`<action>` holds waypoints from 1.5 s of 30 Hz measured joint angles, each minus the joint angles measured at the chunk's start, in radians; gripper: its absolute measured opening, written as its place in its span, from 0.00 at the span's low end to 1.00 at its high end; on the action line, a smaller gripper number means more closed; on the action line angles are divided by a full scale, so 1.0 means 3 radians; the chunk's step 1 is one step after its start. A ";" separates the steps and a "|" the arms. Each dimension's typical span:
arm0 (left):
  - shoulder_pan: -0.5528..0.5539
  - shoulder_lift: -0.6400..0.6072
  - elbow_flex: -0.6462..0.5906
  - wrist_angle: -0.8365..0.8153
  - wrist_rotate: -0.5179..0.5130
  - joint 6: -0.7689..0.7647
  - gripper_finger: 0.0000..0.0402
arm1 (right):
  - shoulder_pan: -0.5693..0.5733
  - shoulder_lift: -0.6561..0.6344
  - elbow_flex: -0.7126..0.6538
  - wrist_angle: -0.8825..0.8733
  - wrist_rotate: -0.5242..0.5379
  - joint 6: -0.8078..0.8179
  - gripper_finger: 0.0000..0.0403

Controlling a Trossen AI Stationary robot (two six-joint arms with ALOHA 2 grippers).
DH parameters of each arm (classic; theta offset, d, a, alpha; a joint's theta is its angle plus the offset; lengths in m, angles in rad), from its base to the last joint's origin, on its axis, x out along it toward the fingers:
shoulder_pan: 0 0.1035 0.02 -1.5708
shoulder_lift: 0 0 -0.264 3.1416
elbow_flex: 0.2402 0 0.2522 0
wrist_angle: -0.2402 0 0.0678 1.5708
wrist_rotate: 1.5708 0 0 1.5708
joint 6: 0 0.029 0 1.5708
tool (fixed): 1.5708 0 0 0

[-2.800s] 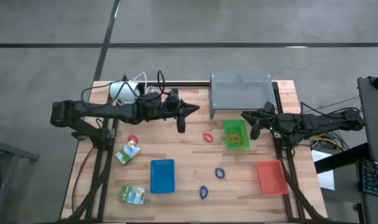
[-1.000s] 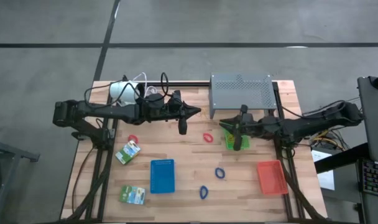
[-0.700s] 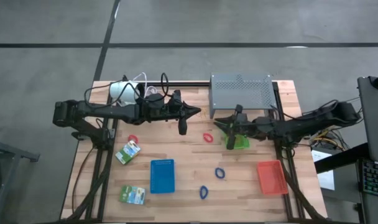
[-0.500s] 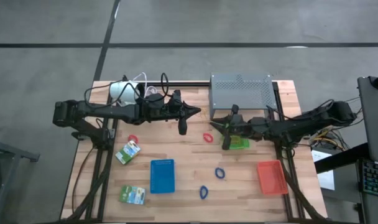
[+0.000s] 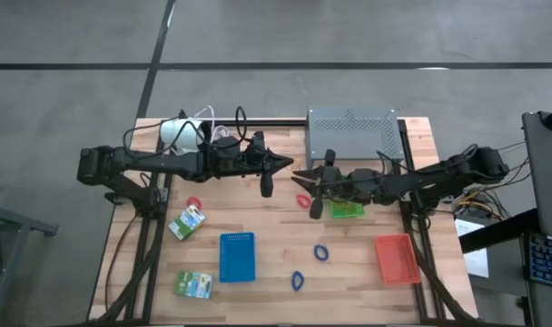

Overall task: Pick & Place Office Desk Supplies
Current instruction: Put the yellow rubber band into the green bin

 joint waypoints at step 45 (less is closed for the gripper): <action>0.0003 0.0000 -0.0003 -0.0037 0.0001 0.0001 0.01 | 0.0375 -0.0465 0.0081 -0.0591 0.0792 -0.0349 0.38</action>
